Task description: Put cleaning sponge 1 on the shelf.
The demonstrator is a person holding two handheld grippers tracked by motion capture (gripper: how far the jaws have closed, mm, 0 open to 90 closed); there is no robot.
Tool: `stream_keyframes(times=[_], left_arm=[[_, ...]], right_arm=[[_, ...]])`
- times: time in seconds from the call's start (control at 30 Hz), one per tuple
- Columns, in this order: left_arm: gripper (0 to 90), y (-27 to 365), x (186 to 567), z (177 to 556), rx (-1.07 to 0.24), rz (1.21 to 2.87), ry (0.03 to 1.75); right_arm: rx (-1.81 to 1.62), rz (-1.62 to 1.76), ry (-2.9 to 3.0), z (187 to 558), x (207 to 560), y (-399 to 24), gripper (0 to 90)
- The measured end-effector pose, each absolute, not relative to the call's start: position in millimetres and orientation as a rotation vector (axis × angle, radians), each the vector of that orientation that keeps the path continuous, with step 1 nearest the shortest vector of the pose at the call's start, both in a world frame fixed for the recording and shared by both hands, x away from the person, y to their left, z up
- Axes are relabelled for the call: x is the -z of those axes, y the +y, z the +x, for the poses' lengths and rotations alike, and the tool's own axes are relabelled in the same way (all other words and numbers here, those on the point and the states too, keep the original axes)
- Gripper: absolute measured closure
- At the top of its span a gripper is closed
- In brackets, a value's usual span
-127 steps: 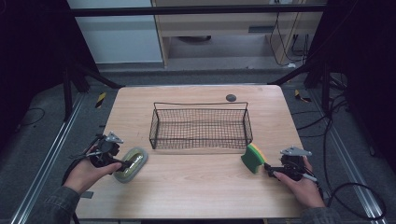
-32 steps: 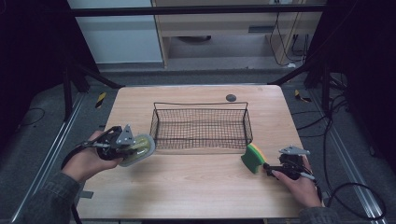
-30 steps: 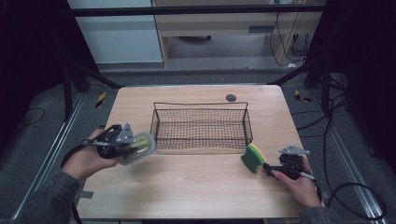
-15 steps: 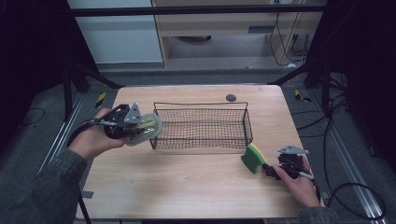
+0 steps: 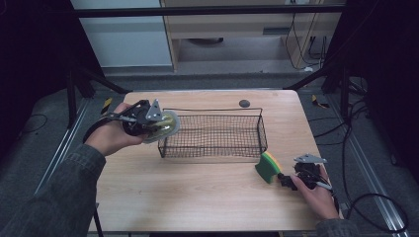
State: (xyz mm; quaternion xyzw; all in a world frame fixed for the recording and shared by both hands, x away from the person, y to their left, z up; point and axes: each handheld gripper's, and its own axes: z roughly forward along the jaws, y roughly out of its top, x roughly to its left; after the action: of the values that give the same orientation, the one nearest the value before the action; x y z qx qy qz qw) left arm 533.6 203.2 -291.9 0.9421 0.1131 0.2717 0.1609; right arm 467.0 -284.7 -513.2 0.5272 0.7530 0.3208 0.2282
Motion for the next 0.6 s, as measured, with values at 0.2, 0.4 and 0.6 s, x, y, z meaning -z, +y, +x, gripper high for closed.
stream_keyframes(times=[0.2, 0.4, 0.6], left_arm=[[71.1, 184.2, 287.6, 546.7, -0.823, 2.712, 0.251], [71.1, 171.8, 287.1, 553.4, -0.845, 2.712, 0.212], [71.1, 161.0, 293.6, 562.6, -0.829, 2.715, 0.182]], right_arm=[[-0.884, 1.451, 2.074, 467.0, 513.2, -284.7, 1.9], [-0.884, 1.451, 2.075, 467.0, 513.2, -284.8, 1.9], [-0.884, 1.450, 2.075, 467.1, 513.2, -284.8, 1.9]])
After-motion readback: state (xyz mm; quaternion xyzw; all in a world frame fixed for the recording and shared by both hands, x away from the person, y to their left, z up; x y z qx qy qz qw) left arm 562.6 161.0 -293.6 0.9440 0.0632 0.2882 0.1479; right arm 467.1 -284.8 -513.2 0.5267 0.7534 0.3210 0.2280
